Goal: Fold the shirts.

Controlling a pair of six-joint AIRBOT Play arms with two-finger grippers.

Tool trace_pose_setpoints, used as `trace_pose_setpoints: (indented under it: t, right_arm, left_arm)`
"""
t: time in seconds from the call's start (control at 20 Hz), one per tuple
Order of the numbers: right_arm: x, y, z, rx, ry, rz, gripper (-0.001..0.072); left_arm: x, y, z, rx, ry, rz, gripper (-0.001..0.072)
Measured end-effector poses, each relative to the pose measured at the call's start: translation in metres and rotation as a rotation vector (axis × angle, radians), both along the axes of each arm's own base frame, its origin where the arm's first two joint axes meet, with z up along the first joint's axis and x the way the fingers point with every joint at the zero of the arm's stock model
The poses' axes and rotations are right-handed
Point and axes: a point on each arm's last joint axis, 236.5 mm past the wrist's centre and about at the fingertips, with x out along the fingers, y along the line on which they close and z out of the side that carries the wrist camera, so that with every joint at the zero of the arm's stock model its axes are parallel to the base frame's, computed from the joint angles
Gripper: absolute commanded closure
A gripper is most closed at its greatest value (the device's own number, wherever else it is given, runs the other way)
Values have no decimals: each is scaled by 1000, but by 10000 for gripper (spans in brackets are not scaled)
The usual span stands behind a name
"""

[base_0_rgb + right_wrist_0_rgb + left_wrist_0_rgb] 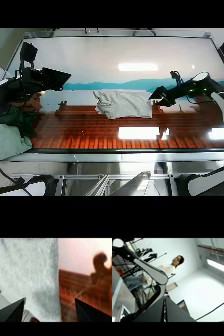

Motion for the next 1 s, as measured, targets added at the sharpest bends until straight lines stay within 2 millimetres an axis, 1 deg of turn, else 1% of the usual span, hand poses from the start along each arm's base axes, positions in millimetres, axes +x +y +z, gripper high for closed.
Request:
trace_pose_setpoints:
  t: [0.1, 0.25, 0.3, 0.35, 0.4, 0.45, 0.55, 0.6, 0.65, 0.7, 0.75, 0.8, 0.85, 0.9, 0.95, 1.0]
  right_arm:
    - [-2, 13, -6, 35, 14, 12, 8]
    - [-6, 36, -12, 71, 18, 50, 15]
    - [-6, 46, -12, 84, 14, 65, 208]
    - [-7, 54, -14, 88, 4, 79, 700]
    - [-8, 60, -17, 91, -3, 95, 693]
    - [-8, 68, -14, 114, -8, 100, 694]
    - [-3, 86, 14, 222, -43, 94, 695]
    - [-2, 90, 26, 254, -56, 103, 695]
    - [4, 88, 45, 286, -88, 98, 695]
    - [14, 83, 72, 316, -138, 86, 695]
    - [23, 72, 93, 321, -181, 71, 695]
    - [35, 52, 114, 301, -225, 33, 695]
    - [49, 26, 134, 265, -269, -24, 695]
    - [62, -8, 151, 211, -308, -103, 695]
    - [70, -43, 162, 149, -324, -187, 696]
    - [74, -85, 168, 71, -327, -288, 696]
  left_arm:
    - [-2, 2, 9, -39, -11, -7, 691]
    - [-3, 4, 15, -68, -17, -9, 691]
    - [-3, 4, 16, -73, -18, -8, 691]
    - [-3, 5, 17, -75, -19, -8, 692]
    - [-3, 5, 18, -80, -20, -7, 691]
    - [-3, 5, 18, -81, -20, -7, 691]
    - [-3, 6, 19, -86, -22, -8, 691]
    - [-3, 6, 19, -86, -20, -8, 691]
    - [-3, 6, 19, -87, -20, -9, 691]
    - [-4, 6, 20, -87, -20, -10, 691]
    - [-4, 6, 19, -87, -20, -10, 691]
    - [-4, 6, 20, -87, -21, -10, 691]
    - [-4, 6, 20, -87, -21, -10, 691]
    - [-4, 6, 20, -88, -21, -11, 691]
    - [-4, 6, 20, -88, -21, -11, 691]
    - [-4, 6, 20, -88, -21, -12, 691]
